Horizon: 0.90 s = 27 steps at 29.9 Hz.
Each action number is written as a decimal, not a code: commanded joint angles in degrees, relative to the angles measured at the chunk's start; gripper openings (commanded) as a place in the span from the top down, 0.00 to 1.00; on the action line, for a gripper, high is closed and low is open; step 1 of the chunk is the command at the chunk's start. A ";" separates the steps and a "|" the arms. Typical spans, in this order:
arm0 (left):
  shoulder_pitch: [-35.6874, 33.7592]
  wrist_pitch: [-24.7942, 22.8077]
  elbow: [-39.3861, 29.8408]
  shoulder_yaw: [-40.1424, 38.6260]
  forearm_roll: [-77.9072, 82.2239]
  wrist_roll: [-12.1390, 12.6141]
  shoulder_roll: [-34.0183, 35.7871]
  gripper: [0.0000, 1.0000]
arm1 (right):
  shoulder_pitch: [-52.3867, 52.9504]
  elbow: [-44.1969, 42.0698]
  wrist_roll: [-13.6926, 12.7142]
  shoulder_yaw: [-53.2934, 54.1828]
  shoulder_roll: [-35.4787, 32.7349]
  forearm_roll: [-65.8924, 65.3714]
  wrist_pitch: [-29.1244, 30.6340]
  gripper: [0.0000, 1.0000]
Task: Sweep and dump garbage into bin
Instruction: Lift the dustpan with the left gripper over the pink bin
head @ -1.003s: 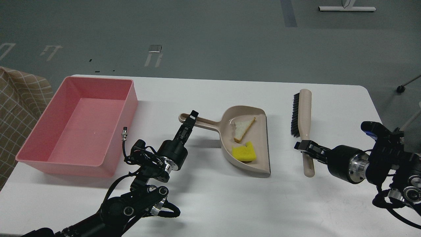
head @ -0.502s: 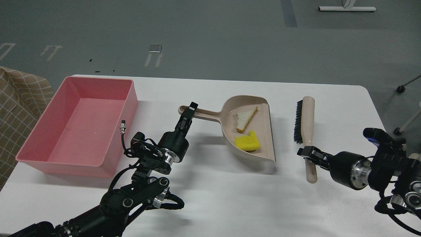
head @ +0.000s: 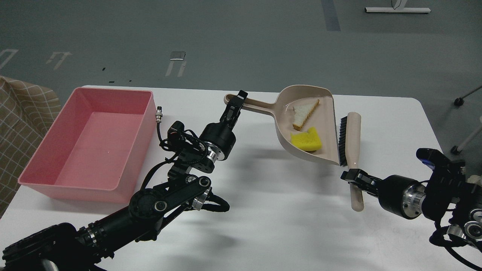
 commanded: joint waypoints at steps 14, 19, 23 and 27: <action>-3.86 0.01 -1.88 -0.20 -6.06 1.76 8.72 0.99 | -0.62 -0.36 0.00 -0.07 0.61 0.00 0.00 0.89; -3.60 0.01 -3.55 -0.72 -12.72 1.76 13.90 0.99 | -0.70 -0.44 0.00 -0.07 0.44 0.00 0.00 0.89; -3.60 0.01 -4.96 -0.82 -14.50 1.59 17.68 1.00 | -1.23 -0.45 0.00 -0.07 0.43 0.00 0.00 0.89; -3.34 0.01 -7.33 -1.17 -14.76 1.50 21.29 1.00 | -1.50 -0.18 0.00 -0.07 0.61 0.00 0.00 0.91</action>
